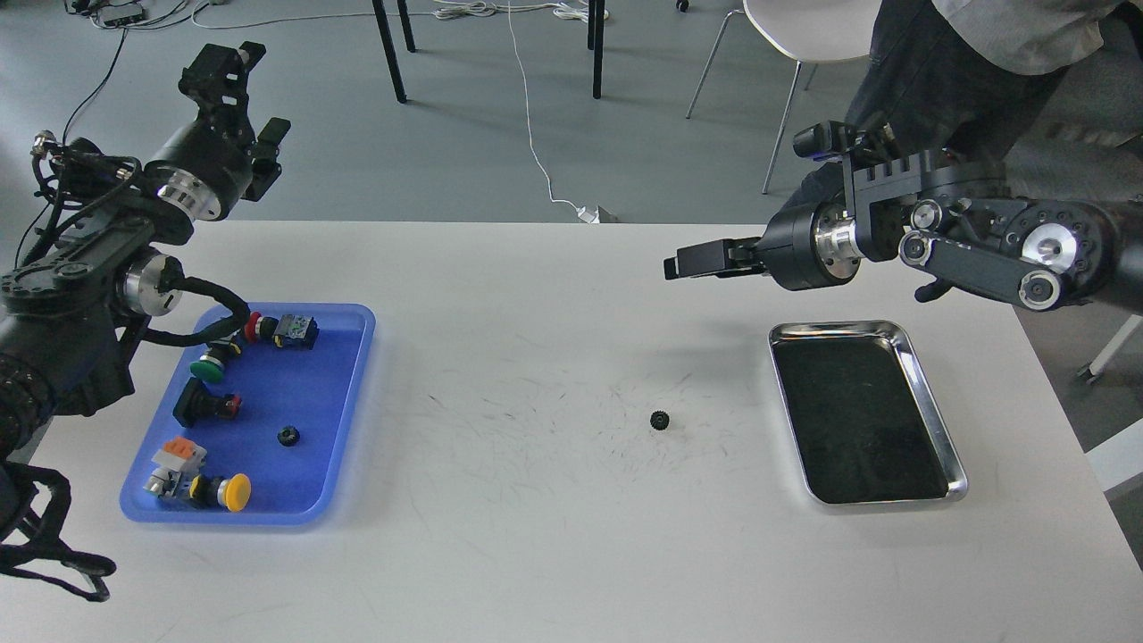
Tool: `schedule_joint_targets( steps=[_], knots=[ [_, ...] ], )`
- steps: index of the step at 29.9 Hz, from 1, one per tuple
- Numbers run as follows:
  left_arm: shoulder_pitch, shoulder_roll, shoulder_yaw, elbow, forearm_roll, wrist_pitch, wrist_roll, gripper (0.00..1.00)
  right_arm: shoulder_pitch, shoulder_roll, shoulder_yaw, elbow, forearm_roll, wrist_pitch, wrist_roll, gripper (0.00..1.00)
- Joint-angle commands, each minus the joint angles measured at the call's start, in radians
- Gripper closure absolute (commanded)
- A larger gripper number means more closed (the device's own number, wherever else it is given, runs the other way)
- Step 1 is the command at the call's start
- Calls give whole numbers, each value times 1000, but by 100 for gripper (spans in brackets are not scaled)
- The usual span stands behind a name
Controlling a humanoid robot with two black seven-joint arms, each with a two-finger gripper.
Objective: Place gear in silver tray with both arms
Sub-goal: 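Move the right gripper toward the black gear on the table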
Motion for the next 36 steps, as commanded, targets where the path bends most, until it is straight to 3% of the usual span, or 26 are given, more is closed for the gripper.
schedule_joint_targets(
  steps=[1, 9, 16, 27, 33, 36],
  knots=[
    [2, 5, -2, 0, 0, 2, 0, 2, 23, 43, -40, 1, -48, 6, 7, 2],
    [4, 7, -3, 0, 0, 3, 0, 2, 17, 80, -56, 16, -239, 56, 33, 4],
    [5, 5, -3, 0, -2, 6, 0, 2, 17, 131, -74, 50, -468, 56, 83, 4],
    [7, 7, -2, 0, 0, 17, 0, 2, 18, 204, -89, -14, -356, 56, 86, 2],
    [9, 5, -3, 2, 0, 17, 0, 2, 17, 198, -123, -10, -390, 56, 134, 4],
    [9, 5, -3, 0, 0, 17, 0, 2, 31, 206, -145, 19, -413, 56, 198, 4]
  ],
)
